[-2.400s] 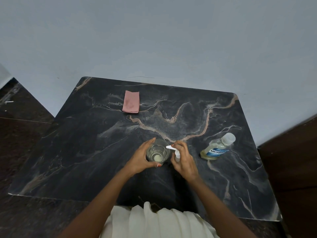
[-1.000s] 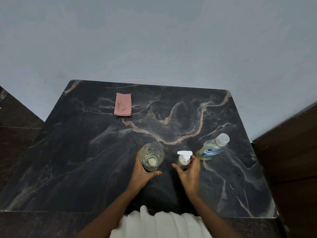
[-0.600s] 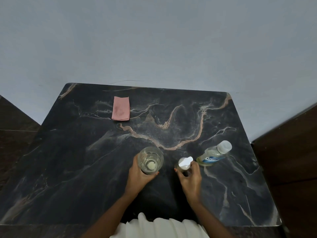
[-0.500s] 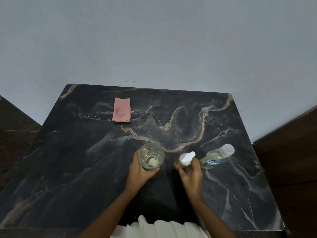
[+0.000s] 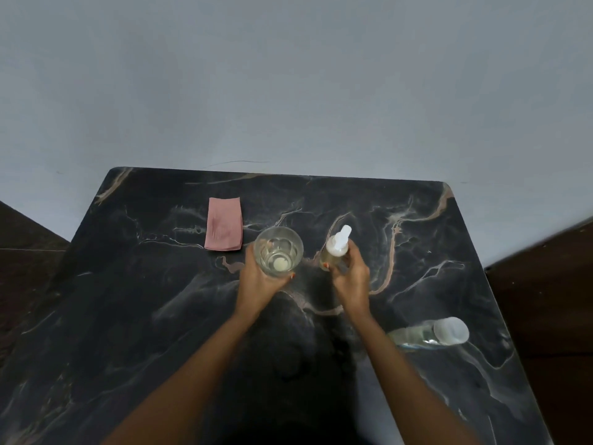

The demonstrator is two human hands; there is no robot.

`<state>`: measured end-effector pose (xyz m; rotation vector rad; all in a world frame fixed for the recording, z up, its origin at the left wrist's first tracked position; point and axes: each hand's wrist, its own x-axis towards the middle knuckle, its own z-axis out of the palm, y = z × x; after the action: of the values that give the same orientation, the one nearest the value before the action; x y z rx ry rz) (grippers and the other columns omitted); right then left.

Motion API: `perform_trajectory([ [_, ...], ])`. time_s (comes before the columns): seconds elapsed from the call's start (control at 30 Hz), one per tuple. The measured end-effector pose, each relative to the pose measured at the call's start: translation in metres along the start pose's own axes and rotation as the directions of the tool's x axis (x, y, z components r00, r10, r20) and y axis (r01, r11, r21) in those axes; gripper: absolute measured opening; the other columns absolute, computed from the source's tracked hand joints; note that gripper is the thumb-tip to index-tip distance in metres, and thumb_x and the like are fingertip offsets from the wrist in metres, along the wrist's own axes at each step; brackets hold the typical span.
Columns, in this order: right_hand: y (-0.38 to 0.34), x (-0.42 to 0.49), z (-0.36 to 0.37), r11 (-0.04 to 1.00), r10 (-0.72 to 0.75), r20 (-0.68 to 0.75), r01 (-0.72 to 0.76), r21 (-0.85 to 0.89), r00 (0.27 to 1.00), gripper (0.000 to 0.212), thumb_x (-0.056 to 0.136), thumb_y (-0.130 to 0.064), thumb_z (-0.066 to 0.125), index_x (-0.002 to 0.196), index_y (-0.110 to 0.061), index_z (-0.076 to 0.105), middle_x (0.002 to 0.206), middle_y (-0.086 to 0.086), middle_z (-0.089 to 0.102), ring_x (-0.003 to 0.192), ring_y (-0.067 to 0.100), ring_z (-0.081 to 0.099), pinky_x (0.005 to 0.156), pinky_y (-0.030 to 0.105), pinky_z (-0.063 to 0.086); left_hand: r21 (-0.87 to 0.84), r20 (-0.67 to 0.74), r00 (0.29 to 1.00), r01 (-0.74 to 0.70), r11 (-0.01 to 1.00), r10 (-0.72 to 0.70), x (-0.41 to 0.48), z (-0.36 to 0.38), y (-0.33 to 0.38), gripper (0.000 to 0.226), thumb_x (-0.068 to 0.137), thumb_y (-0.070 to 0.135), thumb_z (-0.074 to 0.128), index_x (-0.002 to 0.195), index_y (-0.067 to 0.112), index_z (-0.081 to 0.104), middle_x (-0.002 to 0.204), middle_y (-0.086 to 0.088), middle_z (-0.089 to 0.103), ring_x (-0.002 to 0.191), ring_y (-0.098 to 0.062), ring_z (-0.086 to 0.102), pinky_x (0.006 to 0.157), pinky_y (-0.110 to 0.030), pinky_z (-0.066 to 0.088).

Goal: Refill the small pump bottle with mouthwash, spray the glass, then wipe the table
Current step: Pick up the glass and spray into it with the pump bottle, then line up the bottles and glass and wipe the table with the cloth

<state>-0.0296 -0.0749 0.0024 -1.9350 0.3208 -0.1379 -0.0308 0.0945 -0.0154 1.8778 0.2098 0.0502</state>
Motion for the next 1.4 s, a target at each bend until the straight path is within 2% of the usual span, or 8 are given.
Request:
perform_trajectory([
  [0.3, -0.004, 0.068, 0.021, 0.999, -0.013, 0.080, 0.017, -0.049, 0.997, 0.058, 0.079, 0.010, 0.058, 0.131, -0.009, 0.043, 0.126, 0.015, 0.055, 0.115, 0.026, 0.052, 0.095, 0.031, 0.044, 0.028, -0.038, 0.999, 0.029, 0.999, -0.028, 0.066, 0.011, -0.010, 0.087, 0.053, 0.026, 0.086, 0.123, 0.020, 0.036, 0.114, 0.010, 0.046, 0.104, -0.005, 0.046, 0.081, 0.000, 0.031],
  [0.47, -0.001, 0.090, 0.031, 0.998, -0.020, 0.115, 0.026, -0.053, 0.993, 0.061, 0.077, 0.015, 0.057, 0.130, -0.013, 0.043, 0.127, 0.011, 0.054, 0.110, 0.017, 0.051, 0.091, 0.023, 0.041, 0.039, -0.034, 0.999, 0.038, 0.999, -0.037, 0.090, 0.016, -0.017, 0.087, 0.055, 0.025, 0.085, 0.126, 0.017, 0.036, 0.124, 0.000, 0.049, 0.109, -0.008, 0.046, 0.092, -0.018, 0.036],
  [0.6, 0.003, 0.100, 0.036, 0.996, -0.021, 0.122, 0.032, -0.082, 0.992, 0.063, 0.077, 0.016, 0.055, 0.131, -0.013, 0.040, 0.127, 0.012, 0.053, 0.106, 0.010, 0.045, 0.091, 0.021, 0.039, 0.055, -0.042, 0.998, 0.050, 0.997, -0.048, 0.099, 0.018, -0.020, 0.087, 0.055, 0.023, 0.085, 0.127, 0.018, 0.035, 0.126, -0.001, 0.049, 0.109, -0.005, 0.044, 0.087, -0.009, 0.033],
  [0.73, 0.008, 0.107, 0.039, 0.997, -0.001, 0.137, 0.012, -0.082, 0.991, 0.065, 0.078, 0.016, 0.055, 0.133, -0.013, 0.037, 0.130, 0.013, 0.052, 0.114, 0.019, 0.048, 0.093, 0.024, 0.038, 0.043, -0.067, 0.996, 0.061, 0.997, -0.058, 0.102, 0.020, -0.024, 0.089, 0.056, 0.022, 0.085, 0.128, 0.017, 0.034, 0.129, -0.003, 0.048, 0.111, -0.006, 0.042, 0.093, -0.014, 0.033],
  [0.83, 0.013, 0.109, 0.039, 0.996, -0.012, 0.145, 0.024, -0.085, 0.989, 0.064, 0.077, 0.016, 0.055, 0.133, -0.011, 0.038, 0.130, 0.014, 0.052, 0.112, 0.015, 0.046, 0.095, 0.023, 0.037, 0.031, -0.062, 0.996, 0.060, 0.998, -0.058, 0.105, 0.021, -0.026, 0.089, 0.055, 0.021, 0.085, 0.128, 0.019, 0.034, 0.128, -0.002, 0.048, 0.111, -0.005, 0.042, 0.087, -0.005, 0.030],
  [1.07, 0.018, 0.108, 0.040, 0.995, -0.020, 0.179, 0.036, -0.089, 0.984, 0.062, 0.078, 0.015, 0.054, 0.132, -0.011, 0.038, 0.130, 0.012, 0.051, 0.109, 0.009, 0.042, 0.093, 0.013, 0.032, 0.010, -0.058, 0.996, 0.073, 0.997, -0.072, 0.107, 0.022, -0.027, 0.091, 0.058, 0.019, 0.084, 0.131, 0.020, 0.031, 0.133, -0.002, 0.044, 0.117, -0.007, 0.040, 0.095, -0.016, 0.030],
  [1.23, 0.018, 0.106, 0.039, 0.996, -0.015, 0.198, 0.032, -0.084, 0.980, 0.062, 0.080, 0.011, 0.055, 0.133, -0.016, 0.037, 0.130, 0.009, 0.051, 0.107, 0.006, 0.041, 0.093, 0.019, 0.033, -0.011, -0.028, 0.996, 0.086, 0.996, -0.086, 0.106, 0.021, -0.025, 0.094, 0.059, 0.016, 0.083, 0.135, 0.017, 0.026, 0.139, -0.005, 0.039, 0.121, -0.008, 0.035, 0.101, -0.023, 0.028],
  [1.4, 0.014, 0.095, 0.038, 1.000, -0.024, 0.106, 0.026, -0.015, 0.994, 0.063, 0.077, 0.006, 0.063, 0.131, -0.014, 0.038, 0.134, 0.006, 0.045, 0.117, 0.007, 0.040, 0.101, 0.025, 0.034, -0.039, -0.041, 0.998, 0.048, 0.998, -0.050, 0.096, 0.019, -0.019, 0.086, 0.061, 0.011, 0.081, 0.133, 0.015, 0.033, 0.134, -0.006, 0.044, 0.125, -0.018, 0.041, 0.106, -0.032, 0.035],
])
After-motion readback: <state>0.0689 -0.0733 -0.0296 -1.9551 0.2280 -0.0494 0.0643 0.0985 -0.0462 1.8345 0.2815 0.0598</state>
